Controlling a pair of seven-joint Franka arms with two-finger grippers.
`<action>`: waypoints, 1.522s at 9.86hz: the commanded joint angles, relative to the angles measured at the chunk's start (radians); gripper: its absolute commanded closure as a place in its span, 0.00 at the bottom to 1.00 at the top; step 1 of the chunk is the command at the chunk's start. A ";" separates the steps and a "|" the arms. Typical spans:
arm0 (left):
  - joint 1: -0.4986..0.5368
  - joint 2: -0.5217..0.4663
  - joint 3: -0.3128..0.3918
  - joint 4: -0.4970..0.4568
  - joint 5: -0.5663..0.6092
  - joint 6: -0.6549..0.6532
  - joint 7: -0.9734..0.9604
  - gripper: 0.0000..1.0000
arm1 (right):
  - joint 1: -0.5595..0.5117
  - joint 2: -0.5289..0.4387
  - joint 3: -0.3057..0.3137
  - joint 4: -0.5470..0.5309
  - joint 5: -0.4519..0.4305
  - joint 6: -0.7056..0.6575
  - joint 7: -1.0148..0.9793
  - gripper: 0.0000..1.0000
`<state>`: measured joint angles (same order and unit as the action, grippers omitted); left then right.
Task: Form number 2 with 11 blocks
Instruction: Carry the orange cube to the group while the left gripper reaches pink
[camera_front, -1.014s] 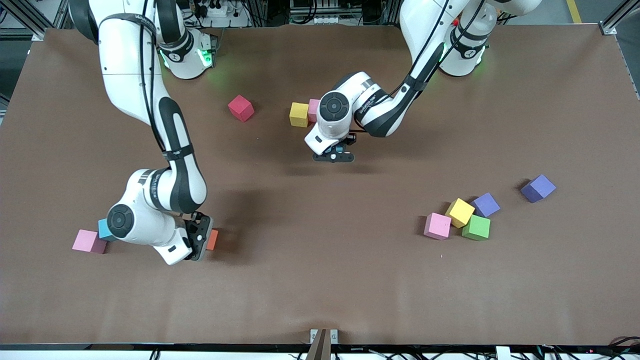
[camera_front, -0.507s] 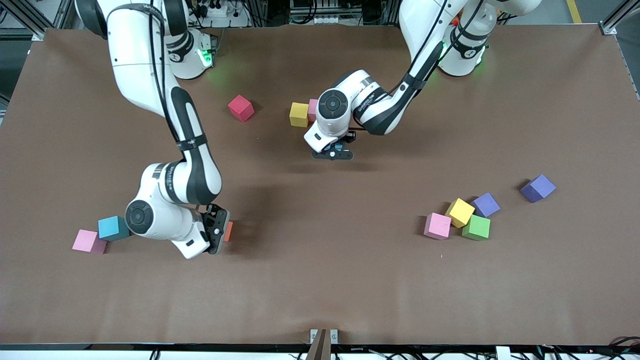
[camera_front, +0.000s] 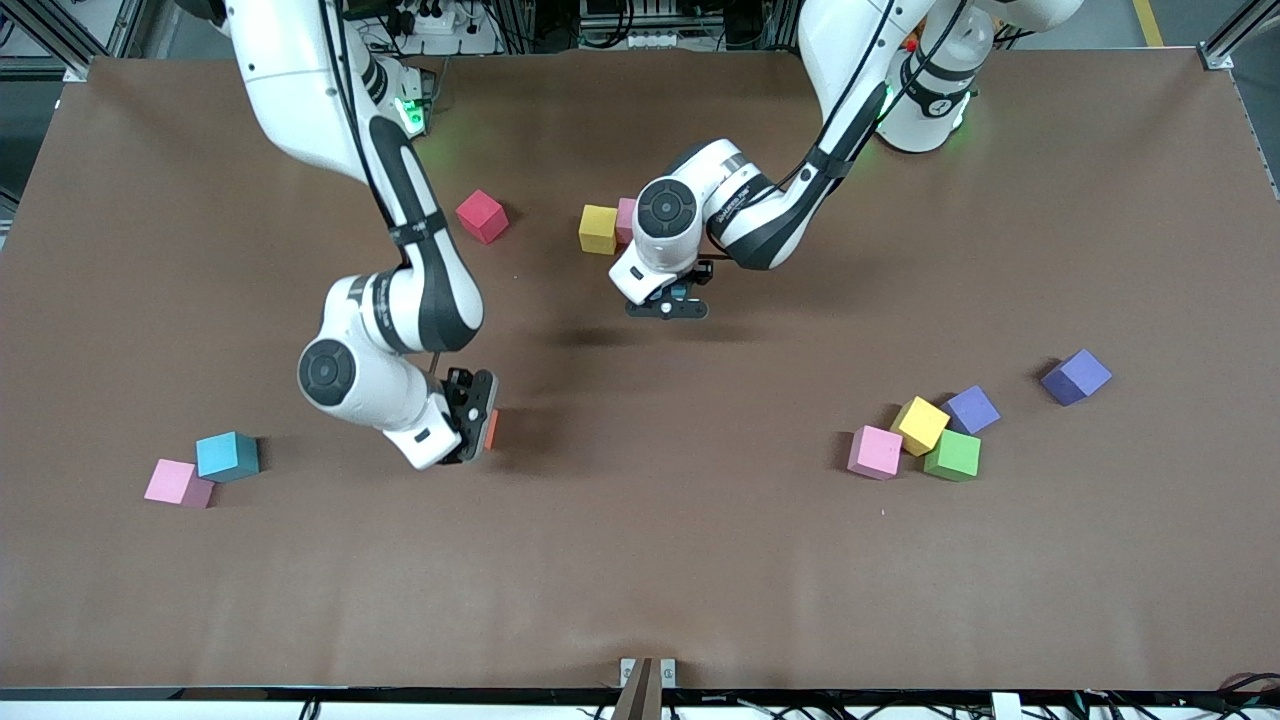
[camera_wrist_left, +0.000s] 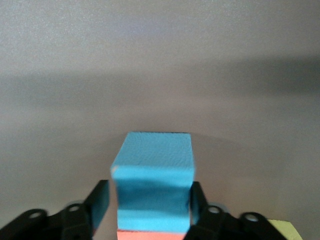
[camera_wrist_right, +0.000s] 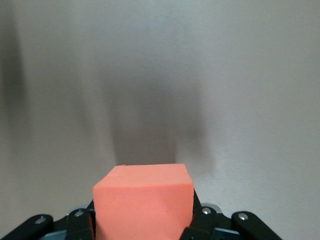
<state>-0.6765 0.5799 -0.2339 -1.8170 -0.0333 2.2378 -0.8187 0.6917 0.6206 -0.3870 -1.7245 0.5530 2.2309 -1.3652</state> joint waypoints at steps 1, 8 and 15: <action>0.003 -0.028 -0.001 -0.019 0.007 0.013 -0.025 0.00 | 0.037 -0.081 -0.001 -0.098 0.015 0.024 -0.003 0.78; 0.161 -0.282 -0.002 -0.111 0.007 -0.029 -0.010 0.00 | 0.302 -0.145 -0.058 -0.265 0.016 0.200 0.199 0.79; 0.466 -0.192 -0.062 0.046 0.131 -0.067 0.361 0.00 | 0.517 -0.133 -0.095 -0.332 0.024 0.357 0.331 0.79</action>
<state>-0.2308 0.3303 -0.2924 -1.8506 0.0423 2.1771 -0.5229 1.1643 0.5187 -0.4700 -2.0126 0.5538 2.5579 -1.0505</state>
